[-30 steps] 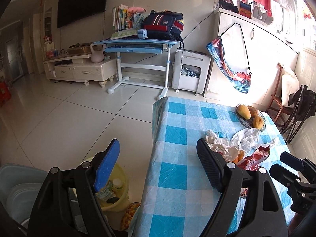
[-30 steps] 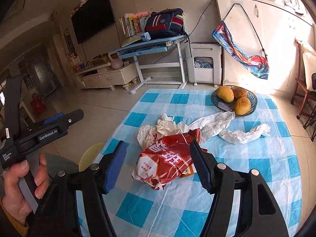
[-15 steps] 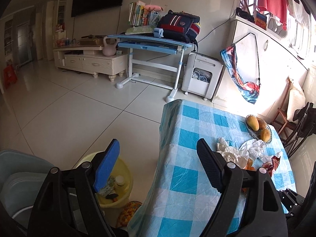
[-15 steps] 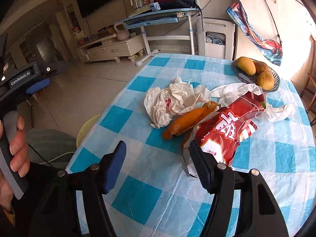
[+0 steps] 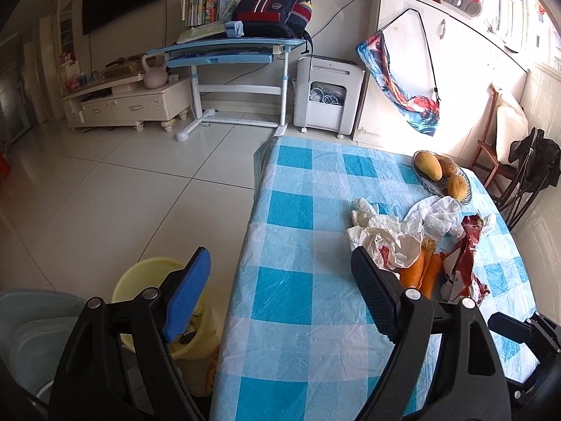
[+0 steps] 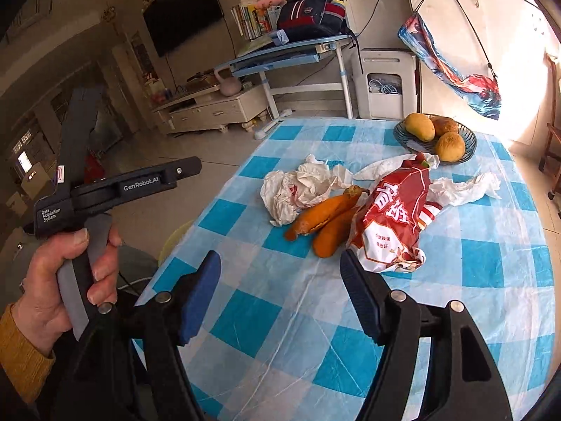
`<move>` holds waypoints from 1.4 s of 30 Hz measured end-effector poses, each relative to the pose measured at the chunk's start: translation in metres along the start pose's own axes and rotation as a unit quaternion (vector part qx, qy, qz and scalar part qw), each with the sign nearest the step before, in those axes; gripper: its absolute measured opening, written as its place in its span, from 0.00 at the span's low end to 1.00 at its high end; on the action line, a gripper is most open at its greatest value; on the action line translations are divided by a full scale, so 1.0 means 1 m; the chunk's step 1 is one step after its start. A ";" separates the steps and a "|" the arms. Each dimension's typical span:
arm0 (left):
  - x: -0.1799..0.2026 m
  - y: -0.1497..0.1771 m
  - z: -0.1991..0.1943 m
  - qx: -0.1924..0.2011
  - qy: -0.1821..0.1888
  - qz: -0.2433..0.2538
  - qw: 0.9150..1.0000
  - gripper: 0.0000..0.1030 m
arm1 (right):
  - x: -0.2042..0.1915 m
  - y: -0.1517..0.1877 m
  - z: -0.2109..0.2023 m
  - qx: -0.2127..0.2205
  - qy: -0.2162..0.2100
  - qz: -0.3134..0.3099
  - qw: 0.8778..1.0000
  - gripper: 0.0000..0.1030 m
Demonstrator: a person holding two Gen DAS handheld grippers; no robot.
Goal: Collect trash
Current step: 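Move both tools back over the table toward the tissues and carrots, then lower the left tool onto the white crumpled tissue and close it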
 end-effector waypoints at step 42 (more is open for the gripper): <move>0.018 0.052 0.058 -0.115 0.051 0.052 0.991 0.54 | 0.086 -0.029 0.045 -0.019 0.119 0.132 0.984 0.54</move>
Point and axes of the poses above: each gripper's, at about its wrist camera, not at the fingertips, and z roughly the way its jaws point, x to its right, y to its underside, the point moved 9 cm from there along z, roughly the way its jaws point, and after that the axes turned 13 degrees about -x, right-handed, at the moved point
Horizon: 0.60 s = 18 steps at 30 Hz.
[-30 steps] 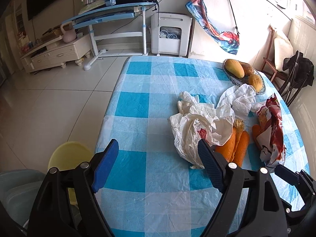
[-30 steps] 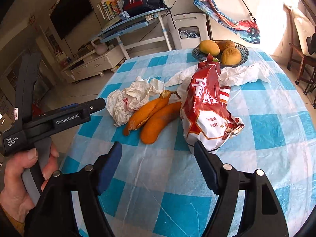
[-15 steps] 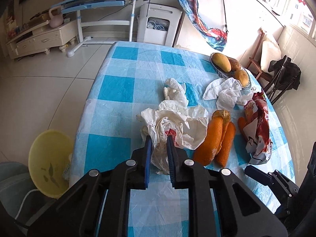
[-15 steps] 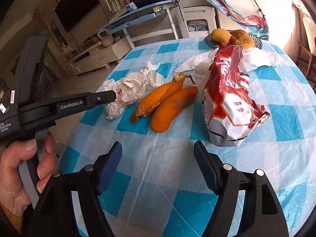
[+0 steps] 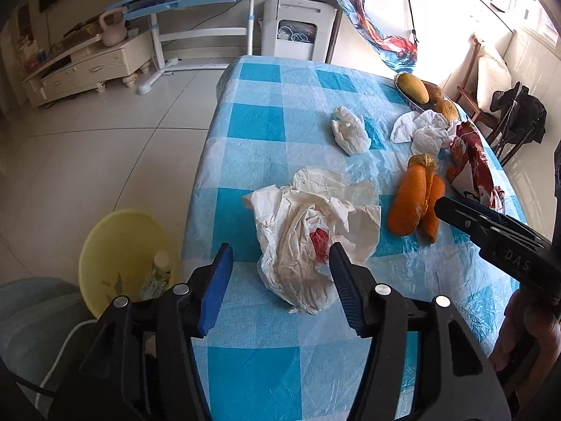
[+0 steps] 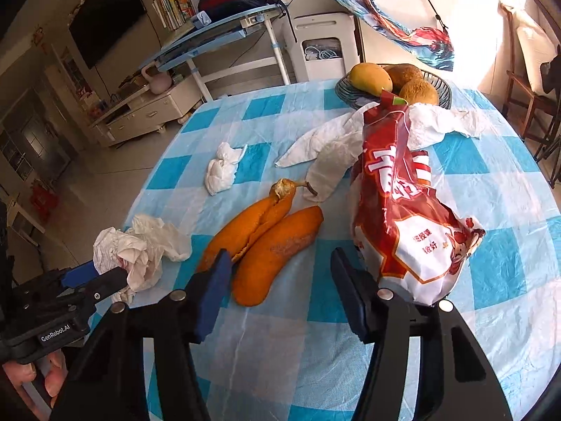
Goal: Collect trash
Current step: 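Lower the left tool onto the white crumpled tissue and close it, then grasp the orange carrot with the right tool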
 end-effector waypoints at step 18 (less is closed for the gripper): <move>0.027 0.011 -0.031 0.050 0.031 0.052 0.997 0.21 | 0.019 0.063 -0.030 -0.035 -0.063 0.015 0.997 0.19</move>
Point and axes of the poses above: each gripper's, at about its wrist camera, not at the fingertips, and z roughly the way its jaws point, x to its right, y to its underside, the point moved 9 cm from there along z, roughly the way its jaws point, and after that the axes turned 13 degrees about -x, right-handed, at the moved point
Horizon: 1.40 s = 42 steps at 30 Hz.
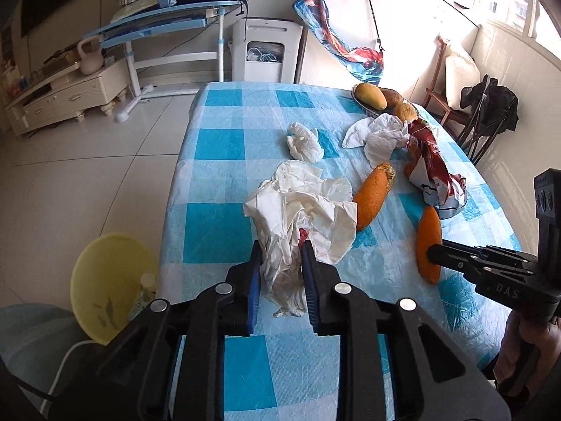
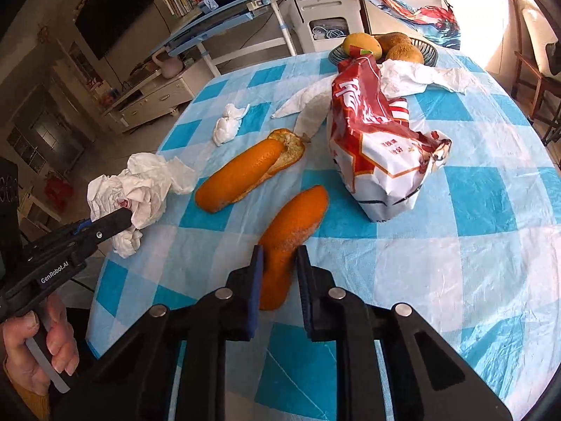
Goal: Collect trash
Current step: 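Grasp the orange carrot with the right tool, then carry the tissue and carrot in both tools over the yellow bin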
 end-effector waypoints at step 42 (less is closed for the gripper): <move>0.005 0.030 -0.028 0.049 0.009 -0.012 0.999 0.18 | -0.019 0.026 -0.001 0.044 0.027 -0.017 0.999 0.17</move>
Point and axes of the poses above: each gripper's, at about its wrist camera, not at the fingertips, and z roughly the way its jaws point, x to its right, y to its underside, the point moved 9 cm from there along z, roughly the way its jaws point, and after that the axes turned 13 degrees about -x, right-handed, at the moved point
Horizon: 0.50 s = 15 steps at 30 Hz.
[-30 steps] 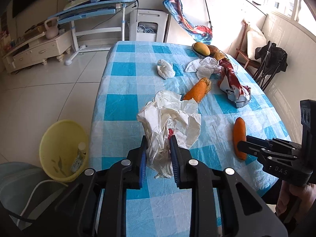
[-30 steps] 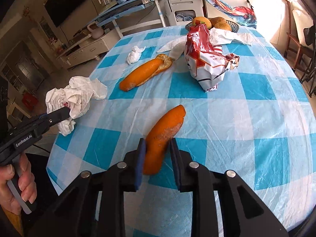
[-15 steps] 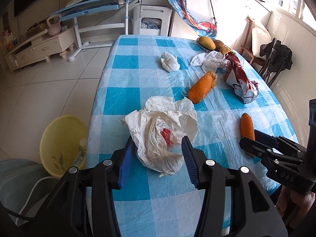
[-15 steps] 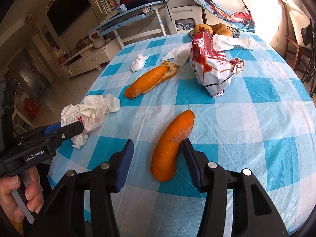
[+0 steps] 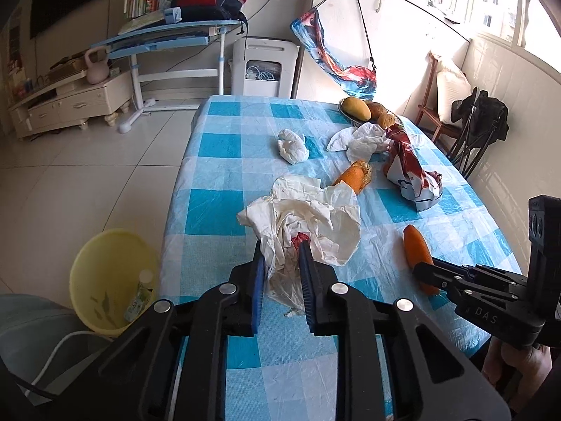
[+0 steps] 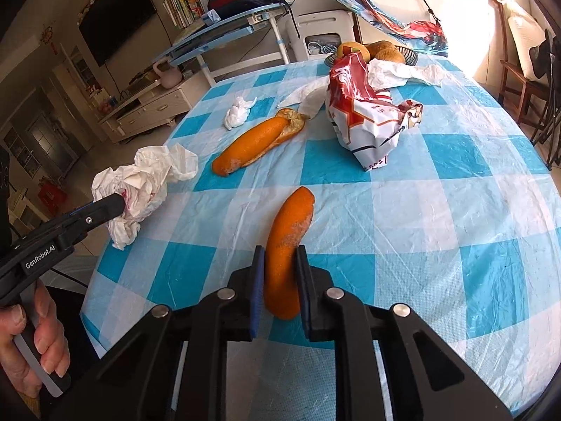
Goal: Collect trash
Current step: 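Carry the tissue and carrot in both tools over the yellow bin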
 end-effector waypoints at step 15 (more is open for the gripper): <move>-0.020 -0.017 -0.037 0.076 -0.006 -0.045 0.996 0.18 | -0.024 -0.011 -0.037 0.070 -0.088 0.004 0.994 0.17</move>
Point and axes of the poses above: each gripper's, at about its wrist camera, not at the fingertips, and z roughly the way its jaws point, x to its right, y to its underside, the point moved 9 cm from there along z, roughly the way its jaws point, and after that the axes turned 13 degrees about -x, right-handed, at the moved point
